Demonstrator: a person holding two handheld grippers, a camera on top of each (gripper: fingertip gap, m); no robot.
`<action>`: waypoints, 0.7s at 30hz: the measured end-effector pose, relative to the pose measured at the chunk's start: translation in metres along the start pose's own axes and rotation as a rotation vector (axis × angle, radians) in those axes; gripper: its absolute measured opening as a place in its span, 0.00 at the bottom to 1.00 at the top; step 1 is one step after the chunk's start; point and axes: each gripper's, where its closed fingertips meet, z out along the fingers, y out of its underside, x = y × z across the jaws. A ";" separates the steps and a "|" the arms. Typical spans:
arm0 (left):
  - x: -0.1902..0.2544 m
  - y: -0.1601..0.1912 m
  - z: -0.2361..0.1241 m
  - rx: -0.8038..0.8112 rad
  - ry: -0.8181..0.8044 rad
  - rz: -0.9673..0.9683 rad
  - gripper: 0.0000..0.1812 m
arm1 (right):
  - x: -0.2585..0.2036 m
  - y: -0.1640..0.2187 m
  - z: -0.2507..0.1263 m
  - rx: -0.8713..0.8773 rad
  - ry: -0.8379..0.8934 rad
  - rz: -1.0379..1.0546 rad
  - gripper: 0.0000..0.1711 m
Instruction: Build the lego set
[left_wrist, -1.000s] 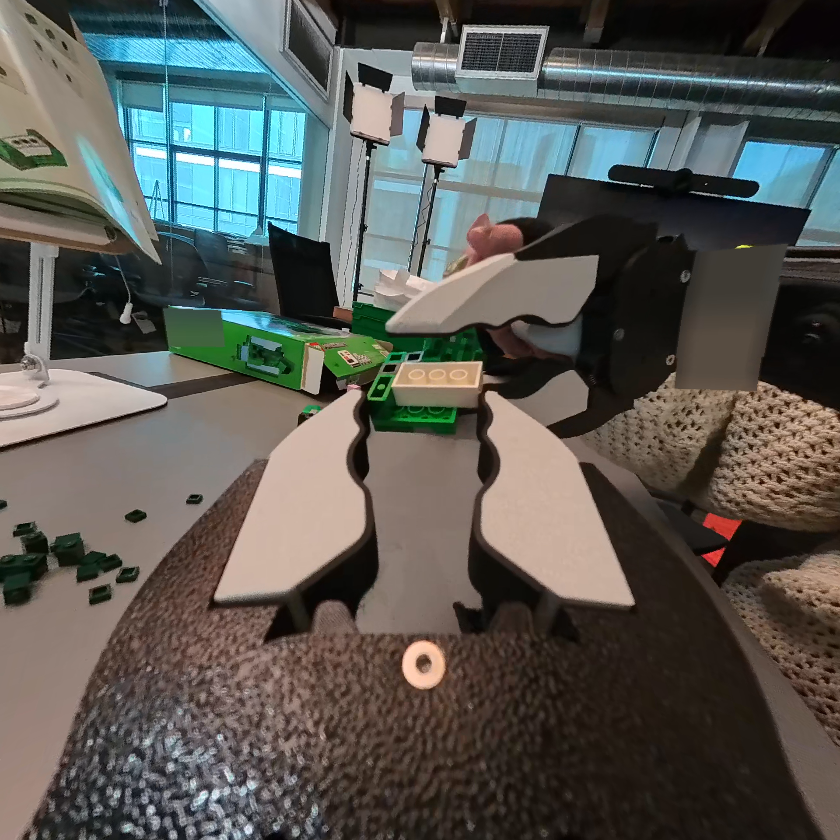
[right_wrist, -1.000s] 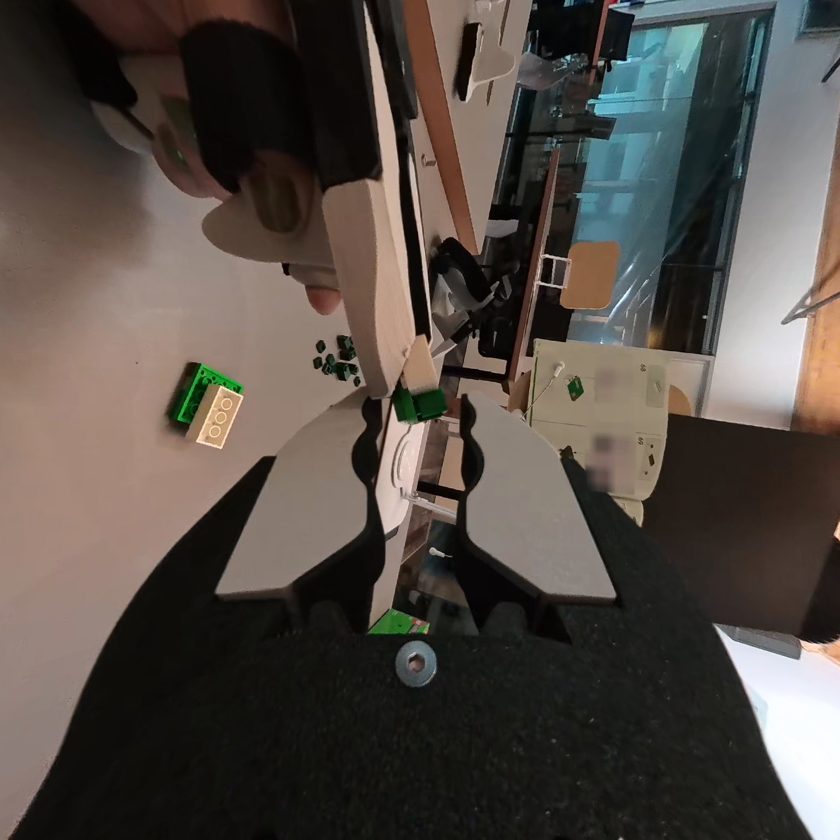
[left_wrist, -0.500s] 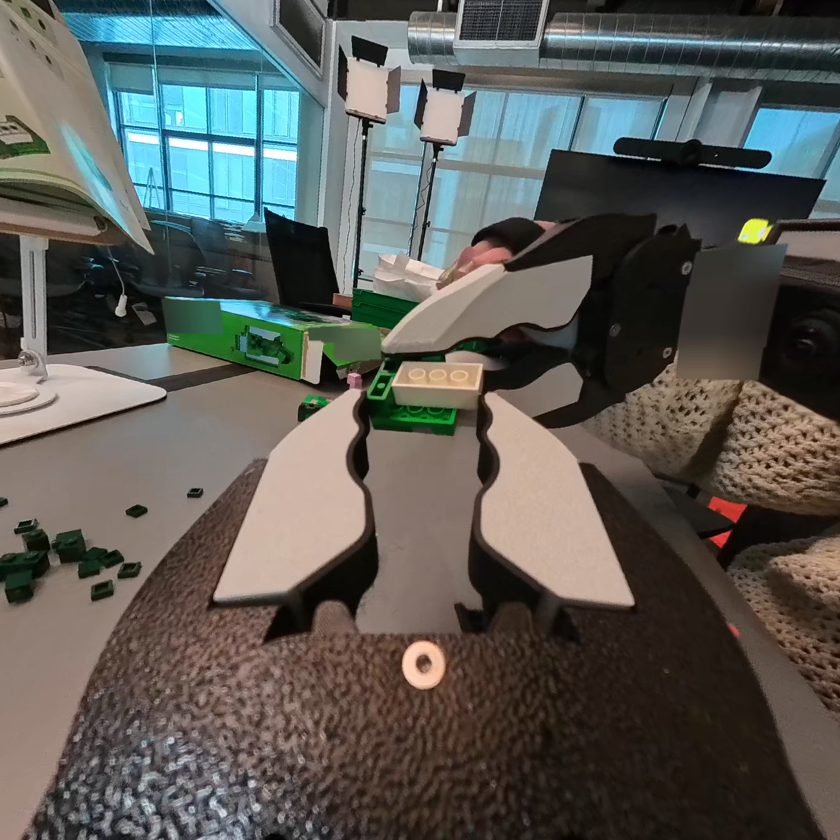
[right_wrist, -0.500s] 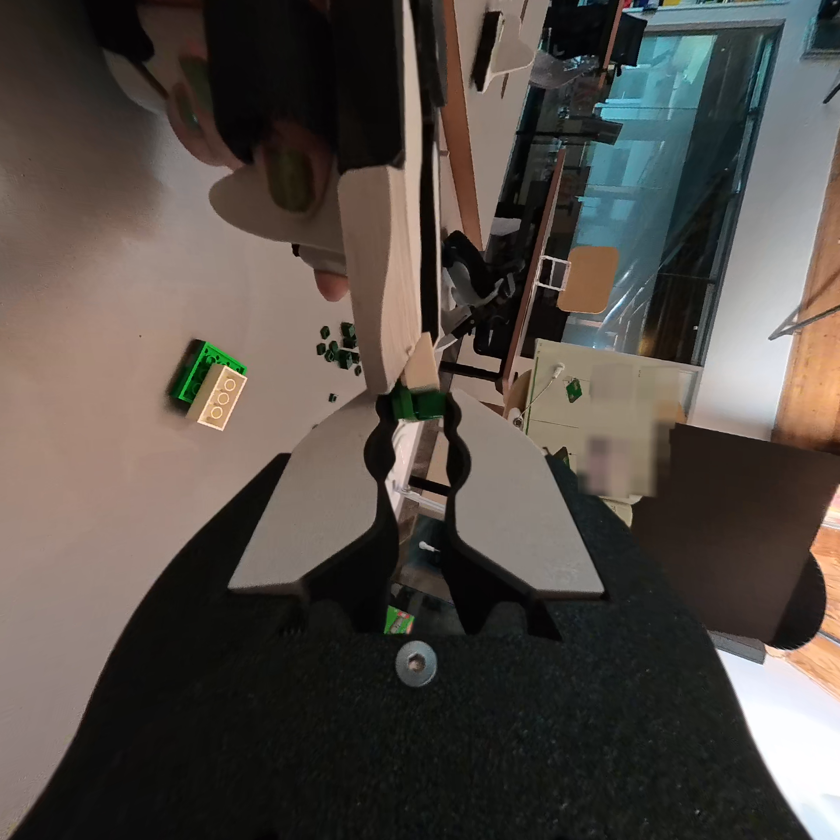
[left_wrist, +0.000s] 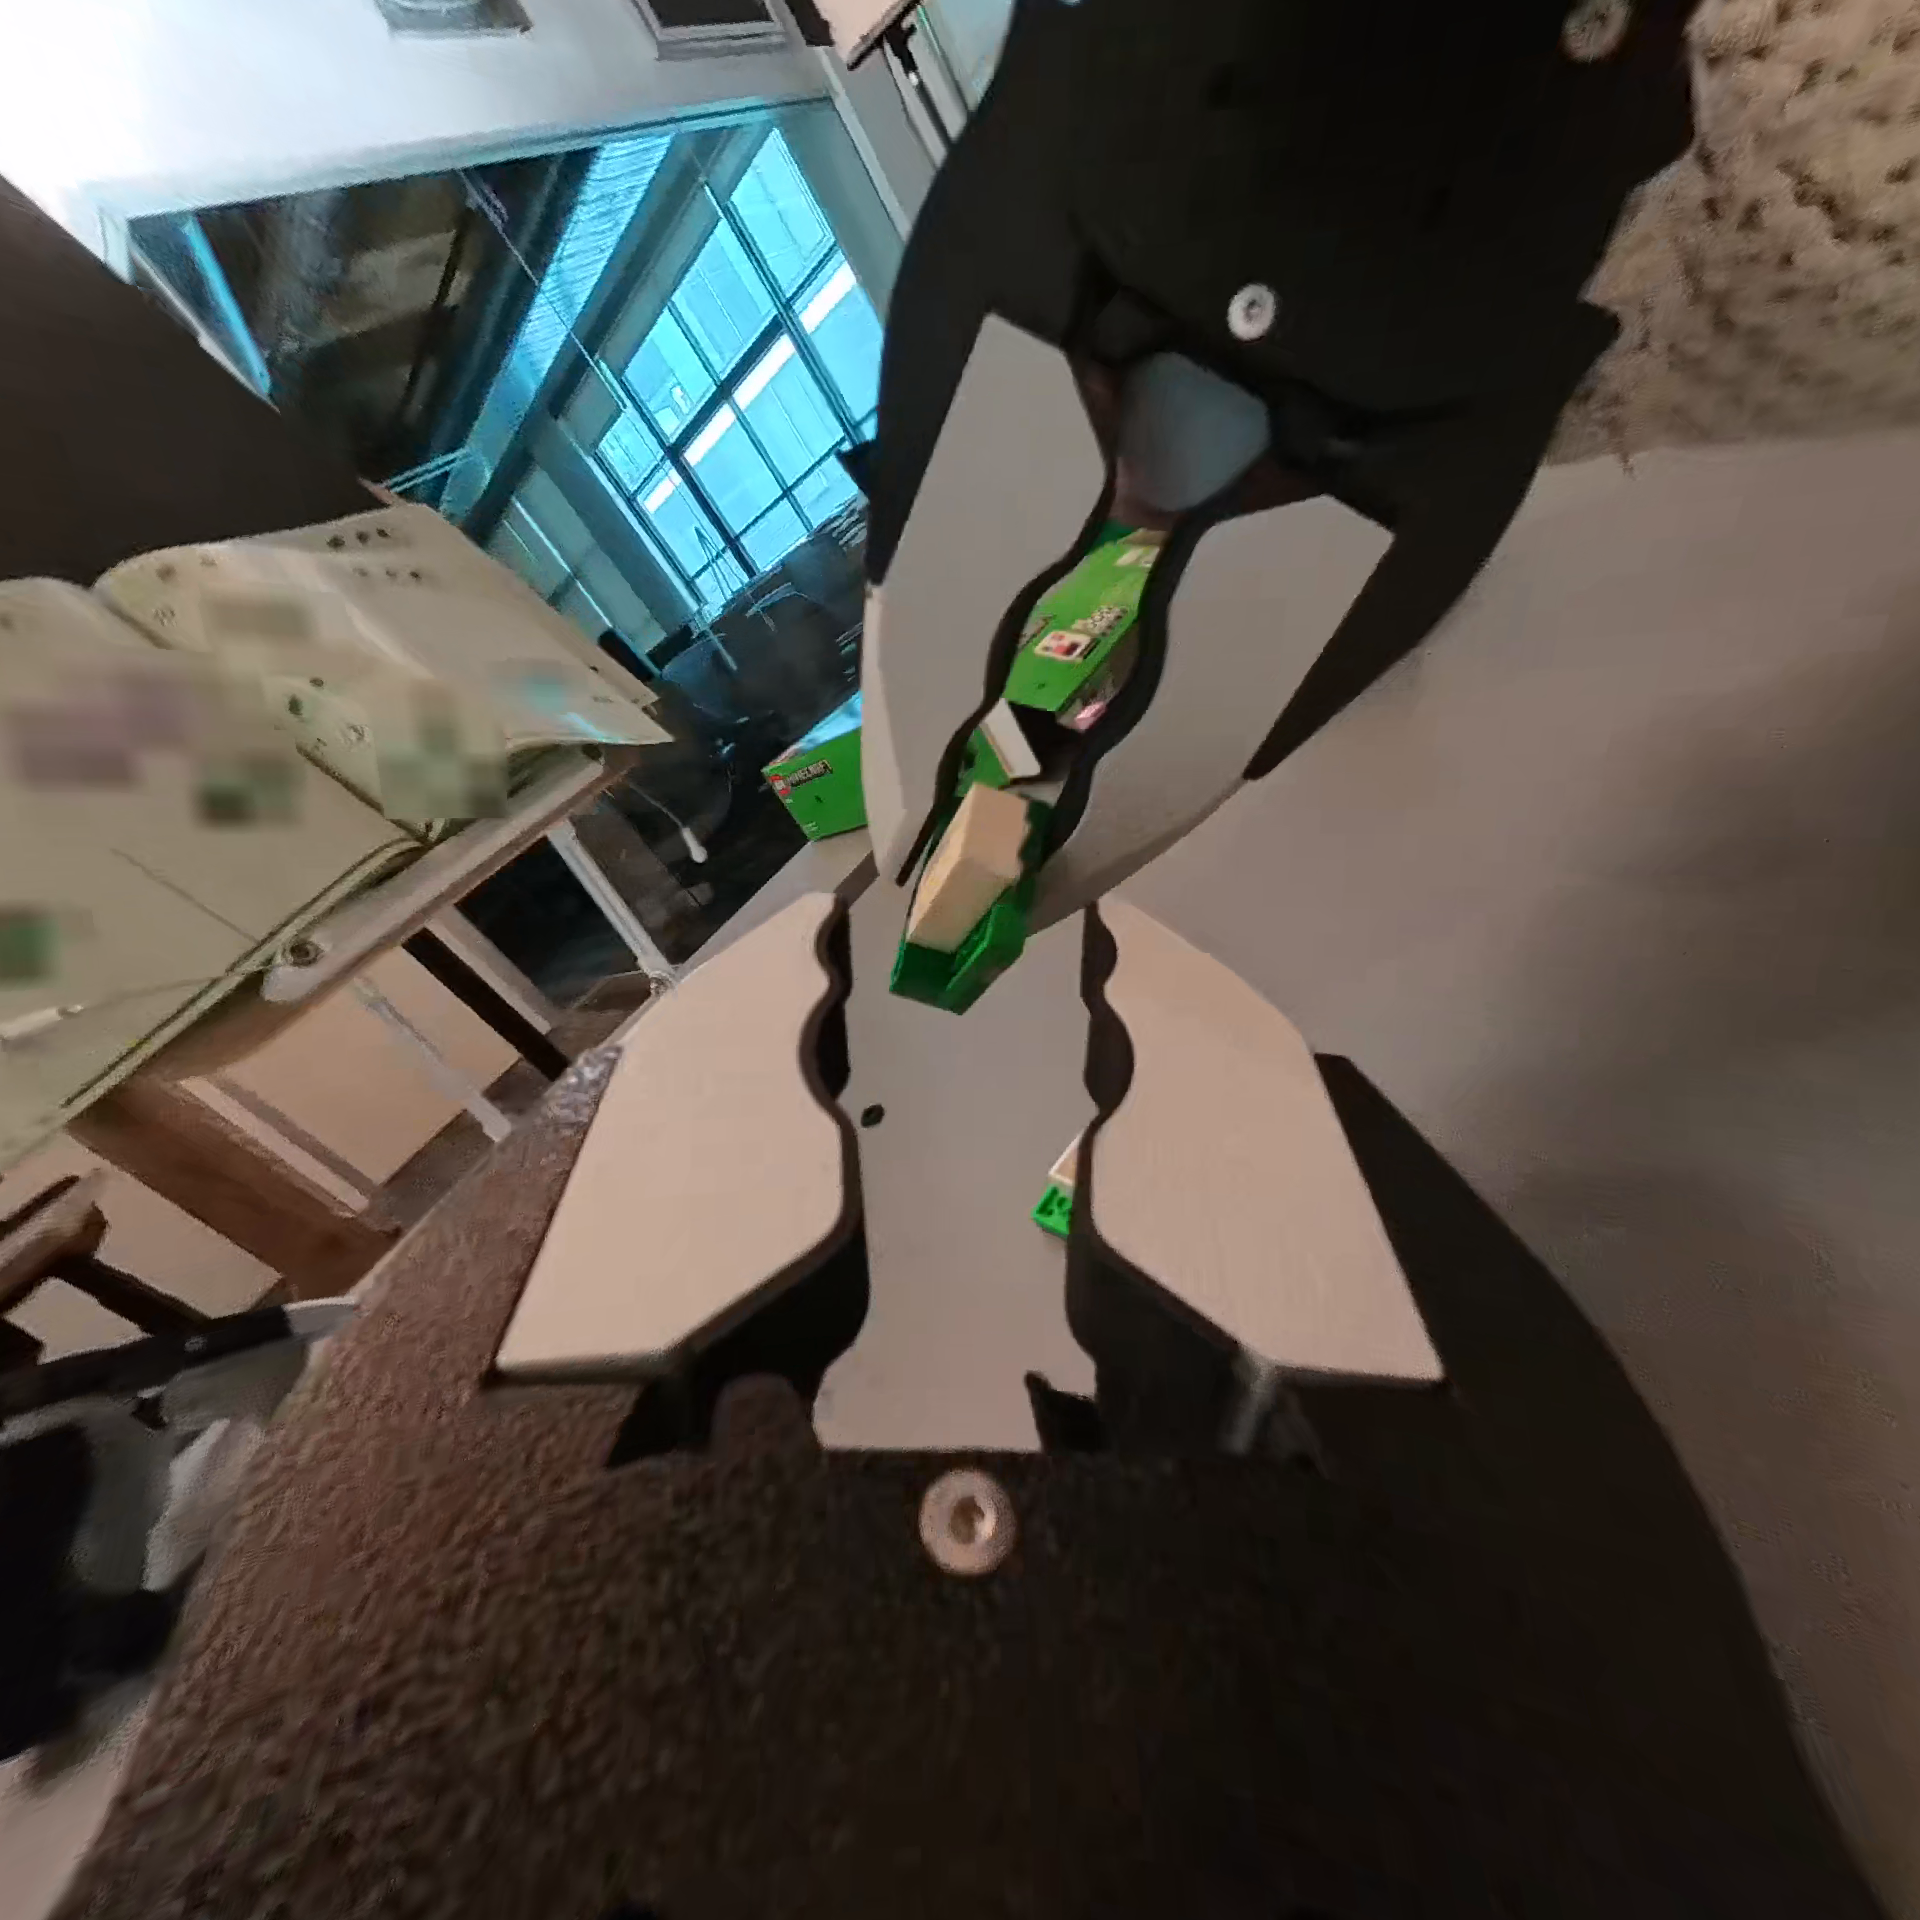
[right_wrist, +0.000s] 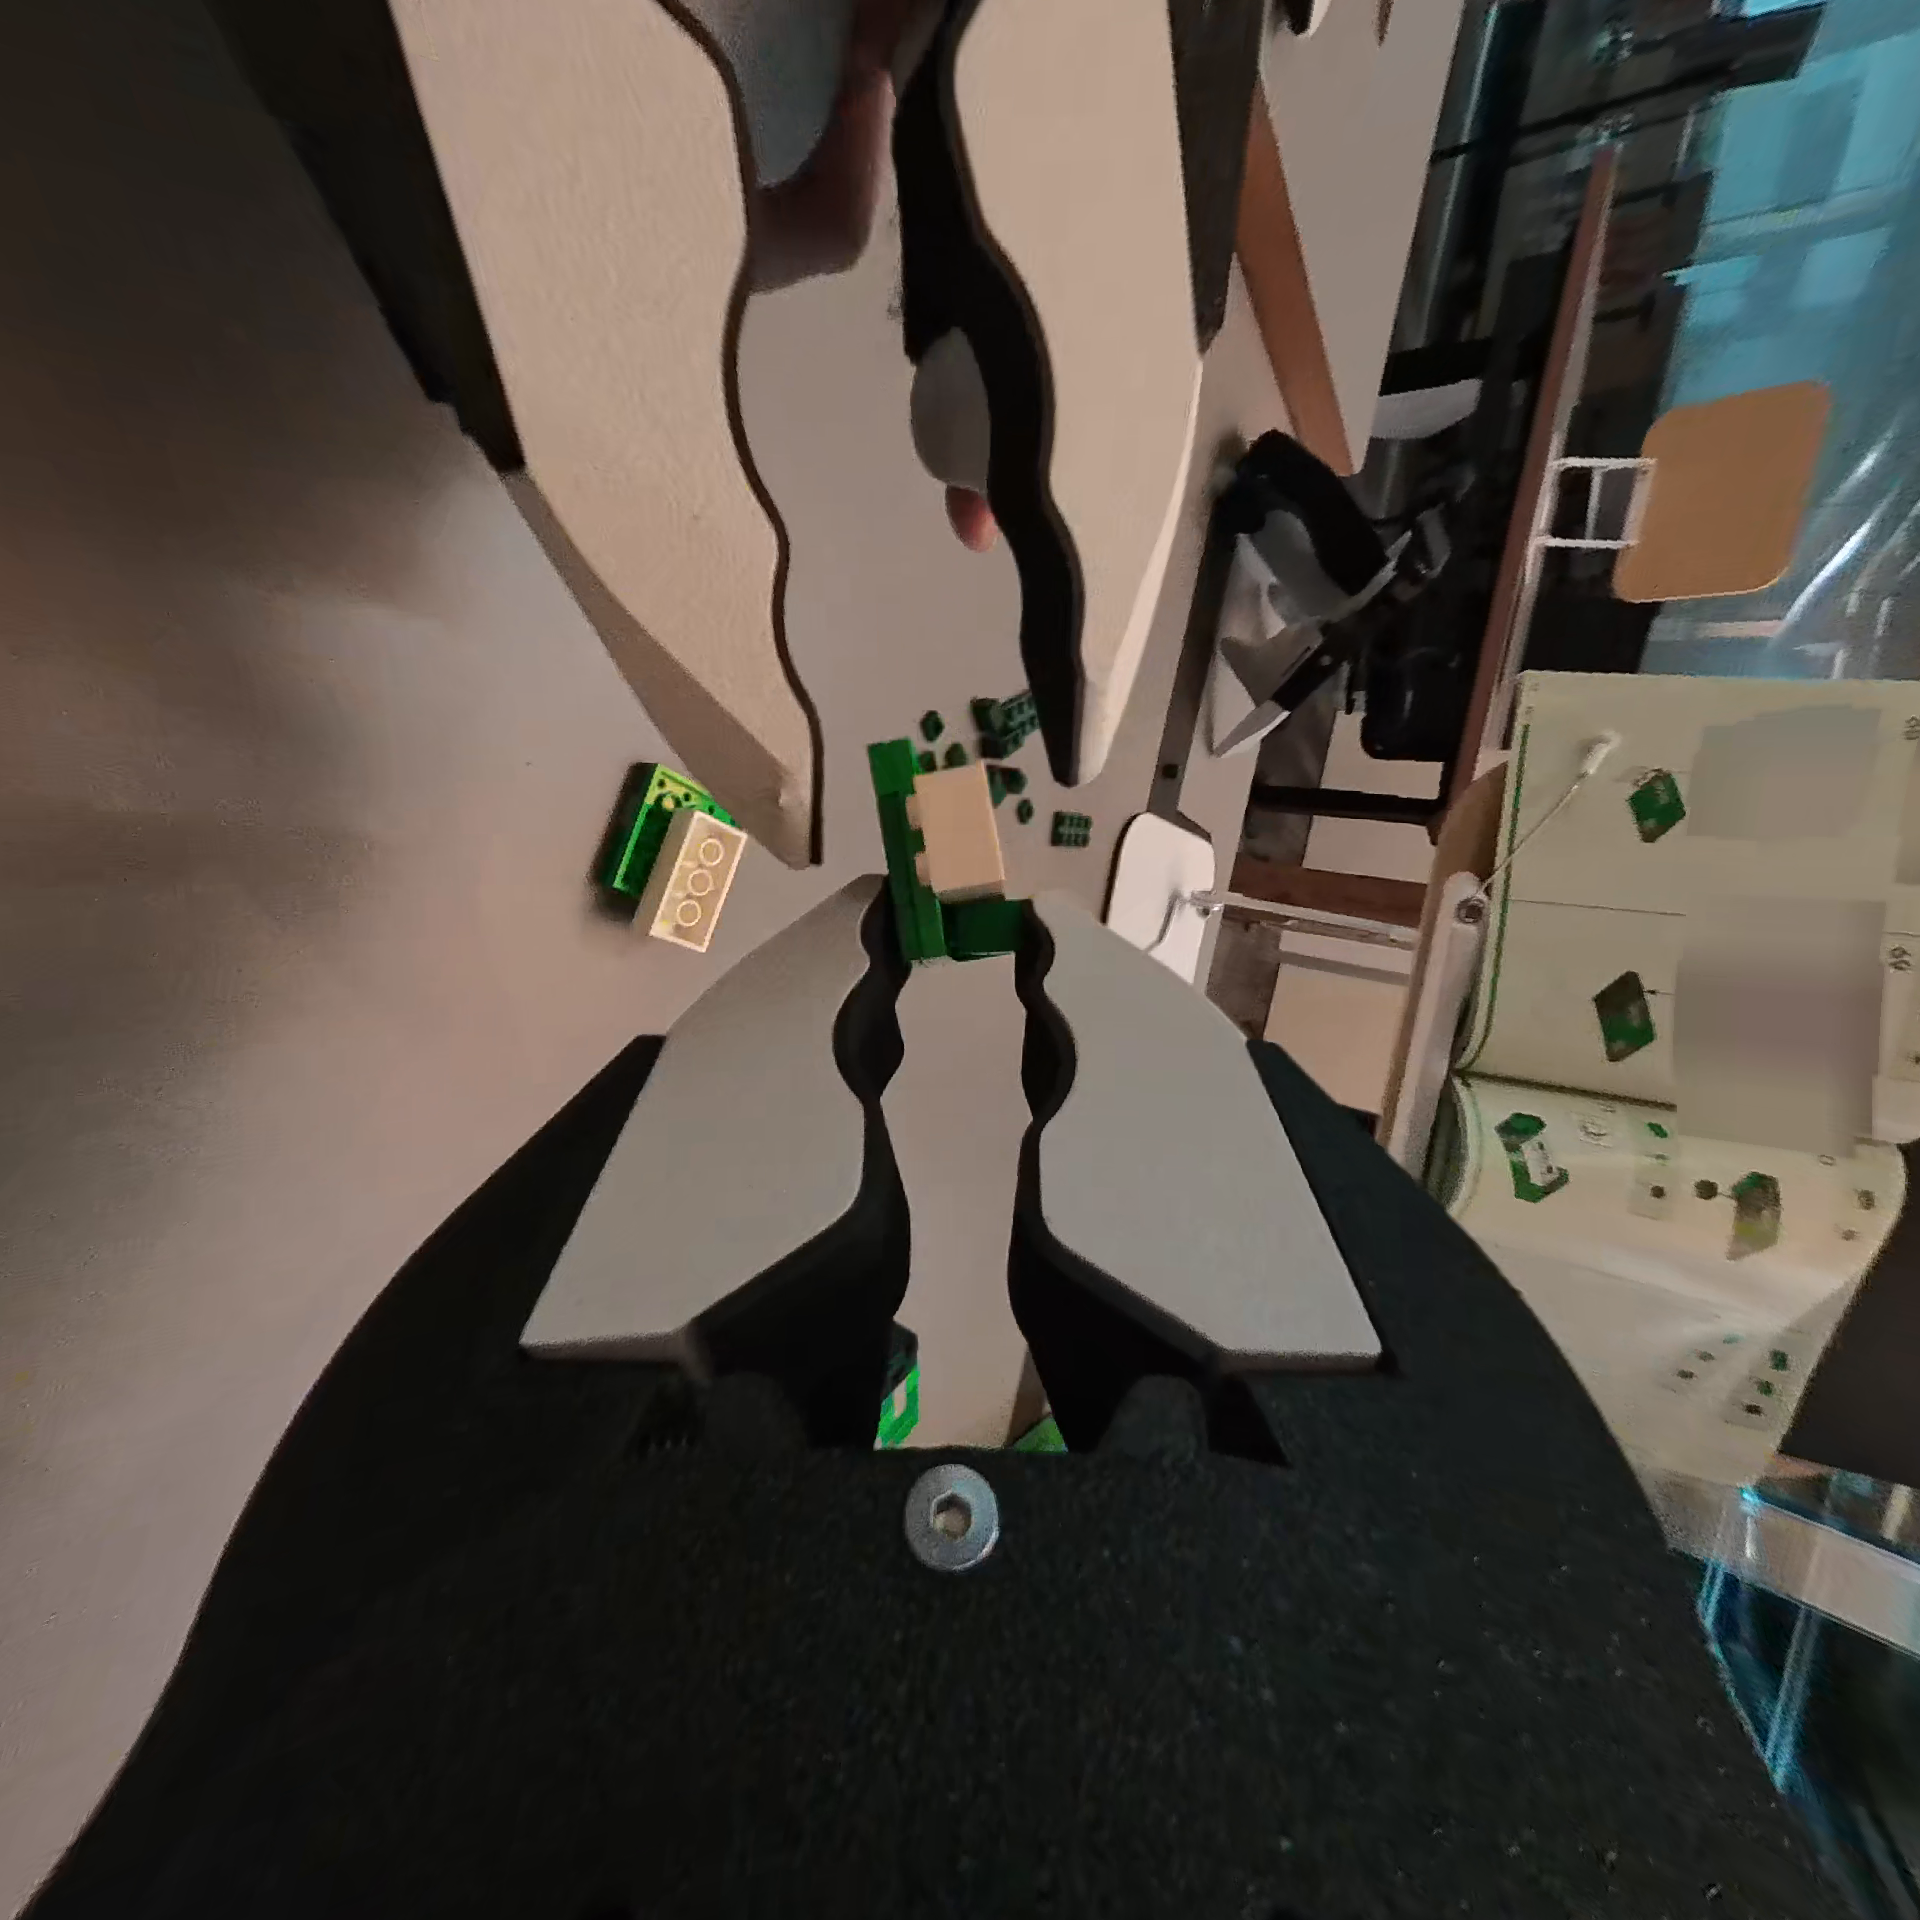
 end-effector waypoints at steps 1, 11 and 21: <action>0.001 0.000 0.000 -0.005 0.002 0.016 0.21 | -0.002 0.001 0.000 -0.007 -0.010 0.004 0.11; 0.009 0.013 0.005 -0.090 0.000 0.141 0.05 | -0.007 0.006 0.001 -0.020 -0.064 0.062 0.11; 0.011 0.007 0.003 -0.075 0.013 0.170 0.03 | -0.009 0.003 -0.005 0.029 -0.081 0.106 0.11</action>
